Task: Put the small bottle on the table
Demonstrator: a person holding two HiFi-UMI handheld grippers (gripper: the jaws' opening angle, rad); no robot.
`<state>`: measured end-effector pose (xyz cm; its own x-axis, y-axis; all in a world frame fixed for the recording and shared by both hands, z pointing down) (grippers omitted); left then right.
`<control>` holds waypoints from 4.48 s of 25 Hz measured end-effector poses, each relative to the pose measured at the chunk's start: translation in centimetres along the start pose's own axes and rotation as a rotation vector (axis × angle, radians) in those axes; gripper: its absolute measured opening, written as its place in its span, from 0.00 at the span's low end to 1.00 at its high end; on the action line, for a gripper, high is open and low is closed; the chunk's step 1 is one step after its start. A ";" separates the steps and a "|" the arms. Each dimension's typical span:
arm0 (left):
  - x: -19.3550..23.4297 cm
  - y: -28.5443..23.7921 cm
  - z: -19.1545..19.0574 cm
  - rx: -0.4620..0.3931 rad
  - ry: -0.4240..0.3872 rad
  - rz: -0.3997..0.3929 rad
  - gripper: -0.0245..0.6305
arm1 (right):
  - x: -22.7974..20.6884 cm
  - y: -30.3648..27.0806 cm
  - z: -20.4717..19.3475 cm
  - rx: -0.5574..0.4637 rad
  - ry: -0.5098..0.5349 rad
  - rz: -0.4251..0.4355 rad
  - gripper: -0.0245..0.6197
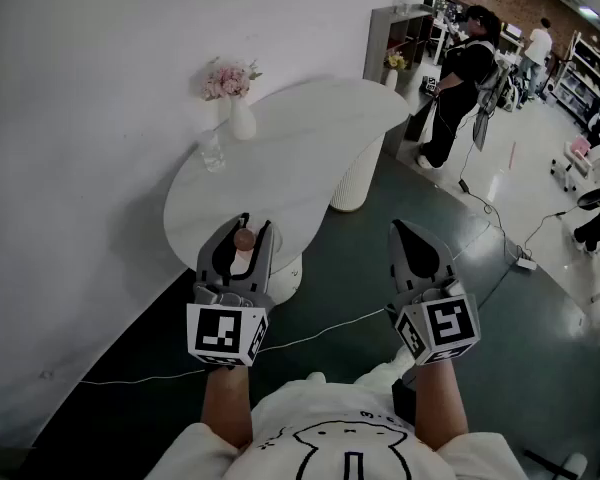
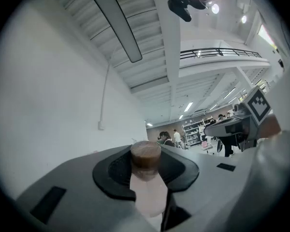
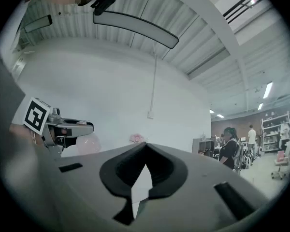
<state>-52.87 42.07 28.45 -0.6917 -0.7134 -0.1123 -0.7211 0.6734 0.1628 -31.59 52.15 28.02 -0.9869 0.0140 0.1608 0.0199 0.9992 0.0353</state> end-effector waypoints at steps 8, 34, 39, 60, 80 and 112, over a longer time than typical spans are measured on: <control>1.3 -0.7 0.1 -0.002 -0.001 0.024 0.23 | -0.9 -0.2 0.0 0.015 0.015 -0.020 0.02; 0.2 -24.2 -3.5 0.025 -0.006 0.086 0.23 | -19.0 -17.0 -4.8 0.018 -0.011 0.084 0.02; -0.5 -30.3 -3.9 0.035 -0.005 0.103 0.23 | -23.9 -21.0 -5.4 0.018 -0.030 0.106 0.02; -2.3 -46.7 -7.0 0.065 -0.016 0.145 0.23 | -36.9 -32.3 -8.7 0.031 -0.031 0.161 0.02; 2.9 -57.8 -12.5 0.099 -0.007 0.139 0.23 | -40.6 -43.9 -12.4 0.085 -0.005 0.182 0.03; 13.4 -80.6 -27.4 0.267 0.093 0.202 0.23 | -47.3 -71.8 -23.4 0.278 -0.031 0.346 0.03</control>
<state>-2.89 -27.07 40.71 -0.8238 -0.5668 -0.0127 -0.5635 0.8211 -0.0909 17.46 -21.10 40.96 -0.9343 0.3459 0.0863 0.3101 0.9079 -0.2822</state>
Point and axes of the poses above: the fingertips, and each gripper's own axes: y backward along the fingers, x to its left, z out of its top, the point moved 5 cm from there along y, backward along the fingers, and after that the axes turned 2 degrees about y, right-handed, at the moved point
